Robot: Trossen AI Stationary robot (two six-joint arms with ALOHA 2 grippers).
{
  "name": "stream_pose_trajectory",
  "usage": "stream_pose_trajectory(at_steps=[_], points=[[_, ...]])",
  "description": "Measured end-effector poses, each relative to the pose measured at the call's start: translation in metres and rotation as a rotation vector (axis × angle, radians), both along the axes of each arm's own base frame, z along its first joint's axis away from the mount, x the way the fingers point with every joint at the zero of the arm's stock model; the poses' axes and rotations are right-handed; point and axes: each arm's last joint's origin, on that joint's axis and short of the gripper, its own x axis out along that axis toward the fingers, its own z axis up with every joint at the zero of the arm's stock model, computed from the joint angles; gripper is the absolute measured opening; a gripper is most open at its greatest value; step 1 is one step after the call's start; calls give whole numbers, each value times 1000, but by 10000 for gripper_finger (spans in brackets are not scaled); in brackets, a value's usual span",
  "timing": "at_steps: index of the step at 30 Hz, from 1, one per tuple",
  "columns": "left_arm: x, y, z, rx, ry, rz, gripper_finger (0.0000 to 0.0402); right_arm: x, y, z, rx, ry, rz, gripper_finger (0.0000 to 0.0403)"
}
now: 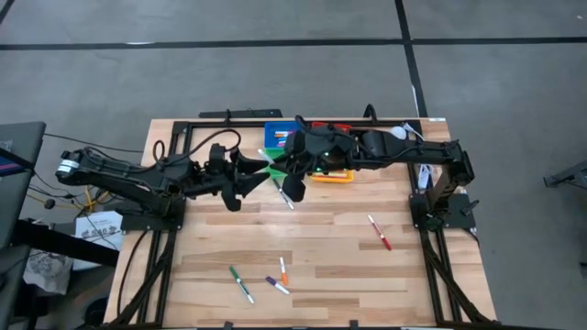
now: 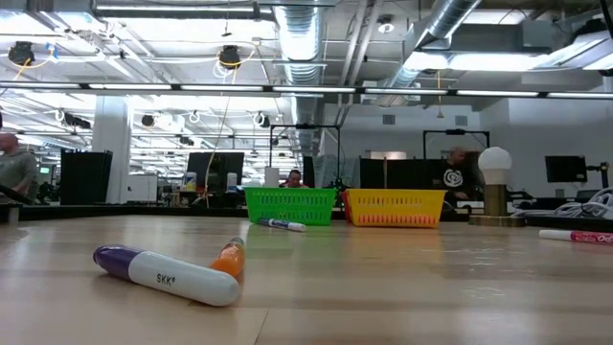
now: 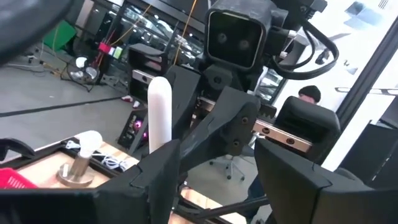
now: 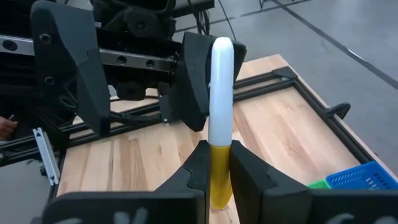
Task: Pick & Place Markers
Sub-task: Put the yellow pen into the blue bin
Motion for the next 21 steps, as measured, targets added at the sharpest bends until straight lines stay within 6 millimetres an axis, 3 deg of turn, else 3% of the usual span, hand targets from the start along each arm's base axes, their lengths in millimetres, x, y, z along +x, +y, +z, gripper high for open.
stream_pose_trajectory(at_steps=[12, 21], points=[[-10, 0, -6, -54, 114, -100, 209, -8, -6, 6, -17, -1, -37, 28], [-19, 4, 1, -58, 86, -27, 209, -11, -7, 12, -10, -30, -50, 29]])
